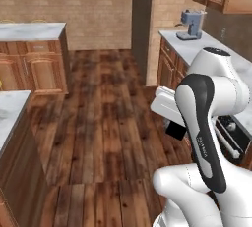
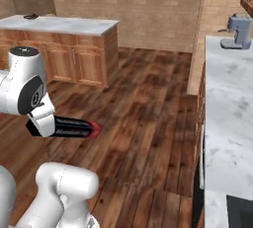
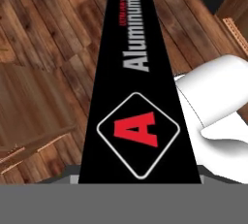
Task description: Retrieve the tupperware and aluminum foil from the cabinet and place them on the dining counter near the plate with steak and sweet potato to prepare for storing leftovers.
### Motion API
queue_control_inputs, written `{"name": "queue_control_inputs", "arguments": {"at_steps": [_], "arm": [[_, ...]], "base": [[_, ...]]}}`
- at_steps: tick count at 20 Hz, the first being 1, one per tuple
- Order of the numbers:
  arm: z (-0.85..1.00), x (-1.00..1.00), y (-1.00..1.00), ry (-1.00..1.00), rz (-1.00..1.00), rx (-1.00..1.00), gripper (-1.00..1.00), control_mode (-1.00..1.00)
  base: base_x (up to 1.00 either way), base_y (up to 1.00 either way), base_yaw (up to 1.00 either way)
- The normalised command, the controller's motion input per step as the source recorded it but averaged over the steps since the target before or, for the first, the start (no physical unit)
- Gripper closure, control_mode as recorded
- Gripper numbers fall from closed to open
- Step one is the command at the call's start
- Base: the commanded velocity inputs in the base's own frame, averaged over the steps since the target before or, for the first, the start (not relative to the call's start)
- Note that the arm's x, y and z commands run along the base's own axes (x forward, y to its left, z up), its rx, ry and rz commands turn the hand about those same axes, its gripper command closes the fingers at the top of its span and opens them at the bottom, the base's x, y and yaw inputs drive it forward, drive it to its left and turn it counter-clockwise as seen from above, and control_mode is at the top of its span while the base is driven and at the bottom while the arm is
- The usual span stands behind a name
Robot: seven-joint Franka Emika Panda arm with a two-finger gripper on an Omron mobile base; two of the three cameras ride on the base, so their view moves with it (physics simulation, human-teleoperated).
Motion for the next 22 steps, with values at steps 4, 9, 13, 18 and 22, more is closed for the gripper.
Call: {"name": "queue_control_inputs", "arguments": {"at_steps": [4, 9, 13, 18, 22], "arm": [[0.00, 0.00, 0.00, 0.00, 0.00, 0.00, 1.00, 1.00], [0.00, 0.00, 0.00, 0.00, 0.00, 0.00, 1.00, 1.00], [0.00, 0.00, 0.00, 0.00, 0.00, 0.00, 1.00, 1.00], [0.00, 0.00, 0.00, 0.00, 0.00, 0.00, 1.00, 1.00], [0.00, 0.00, 0.00, 0.00, 0.00, 0.00, 1.00, 1.00]], "base": [[1.00, -0.05, -0.13], [1.00, -0.04, -0.09], [1.00, 0.00, -0.03], [1.00, 0.00, -0.02], [1.00, 0.00, -0.02]]}}
